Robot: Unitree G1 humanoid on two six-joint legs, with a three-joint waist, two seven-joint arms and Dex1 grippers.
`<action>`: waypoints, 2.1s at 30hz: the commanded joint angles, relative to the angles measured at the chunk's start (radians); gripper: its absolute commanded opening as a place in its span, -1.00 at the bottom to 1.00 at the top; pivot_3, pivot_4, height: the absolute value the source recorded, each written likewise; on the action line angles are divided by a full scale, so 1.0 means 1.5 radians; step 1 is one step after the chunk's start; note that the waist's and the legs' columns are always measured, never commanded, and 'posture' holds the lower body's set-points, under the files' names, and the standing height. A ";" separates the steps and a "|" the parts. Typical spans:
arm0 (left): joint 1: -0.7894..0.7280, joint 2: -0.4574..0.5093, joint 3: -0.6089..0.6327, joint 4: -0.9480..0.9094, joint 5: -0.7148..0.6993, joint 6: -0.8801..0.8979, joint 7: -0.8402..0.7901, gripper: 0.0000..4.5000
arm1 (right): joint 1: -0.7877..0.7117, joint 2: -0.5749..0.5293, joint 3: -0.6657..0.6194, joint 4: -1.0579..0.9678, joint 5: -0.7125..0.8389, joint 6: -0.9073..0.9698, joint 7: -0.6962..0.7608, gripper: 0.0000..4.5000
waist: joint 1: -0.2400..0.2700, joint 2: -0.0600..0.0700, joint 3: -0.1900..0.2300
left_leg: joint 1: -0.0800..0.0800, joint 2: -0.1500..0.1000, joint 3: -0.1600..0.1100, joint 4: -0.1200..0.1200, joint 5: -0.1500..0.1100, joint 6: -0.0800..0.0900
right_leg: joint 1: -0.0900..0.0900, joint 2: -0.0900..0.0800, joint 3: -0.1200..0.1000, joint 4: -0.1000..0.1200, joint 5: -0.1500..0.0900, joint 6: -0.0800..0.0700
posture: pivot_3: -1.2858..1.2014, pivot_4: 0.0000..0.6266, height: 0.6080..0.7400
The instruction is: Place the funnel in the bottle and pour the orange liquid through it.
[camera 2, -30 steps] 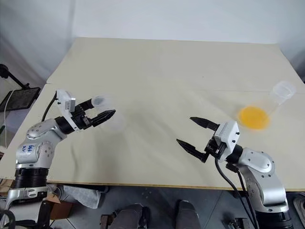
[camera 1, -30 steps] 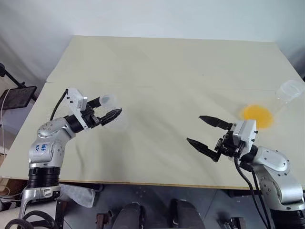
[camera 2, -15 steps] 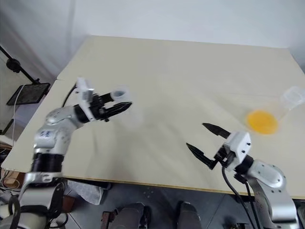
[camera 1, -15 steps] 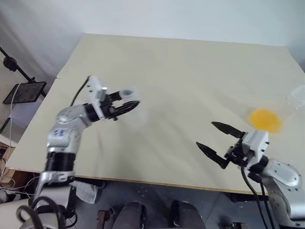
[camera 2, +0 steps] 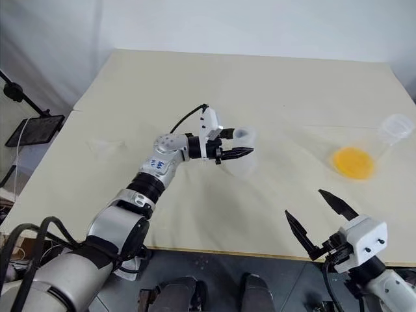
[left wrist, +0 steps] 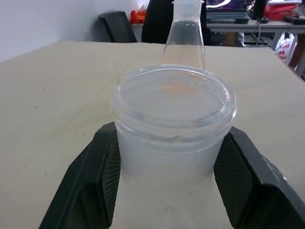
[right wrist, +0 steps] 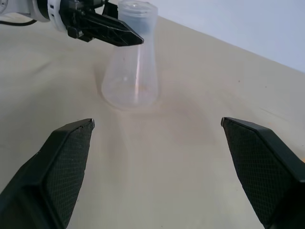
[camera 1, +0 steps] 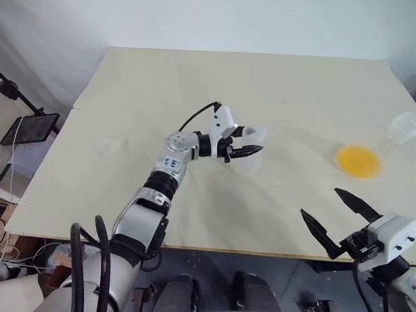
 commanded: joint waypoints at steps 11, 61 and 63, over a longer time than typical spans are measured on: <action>-0.006 0.030 0.065 -0.015 -0.027 -0.049 -0.145 0.98 | -0.053 -0.007 0.039 -0.017 -0.014 -0.007 -0.027 1.00 | -0.003 0.000 0.000 | 0.000 0.000 0.000 0.001 0.000 0.001 | 0.000 0.000 0.000 0.000 0.000 0.000 | 0.03 -0.52 1.00; 0.891 0.274 0.567 -0.776 -0.292 0.218 0.188 0.98 | -0.459 -0.134 0.190 0.231 0.086 0.065 0.221 1.00 | -0.020 -0.002 0.000 | 0.001 0.003 -0.007 0.001 -0.004 -0.002 | 0.002 -0.005 0.002 0.000 -0.001 -0.002 | 0.03 -0.52 1.00; 0.862 0.277 0.541 -0.778 -0.284 0.234 0.203 0.98 | -0.451 -0.134 0.185 0.221 0.084 0.068 0.212 1.00 | -0.017 -0.002 0.000 | 0.002 0.003 -0.007 0.001 -0.004 -0.002 | 0.003 -0.004 0.002 0.000 -0.001 -0.002 | 0.03 -0.52 1.00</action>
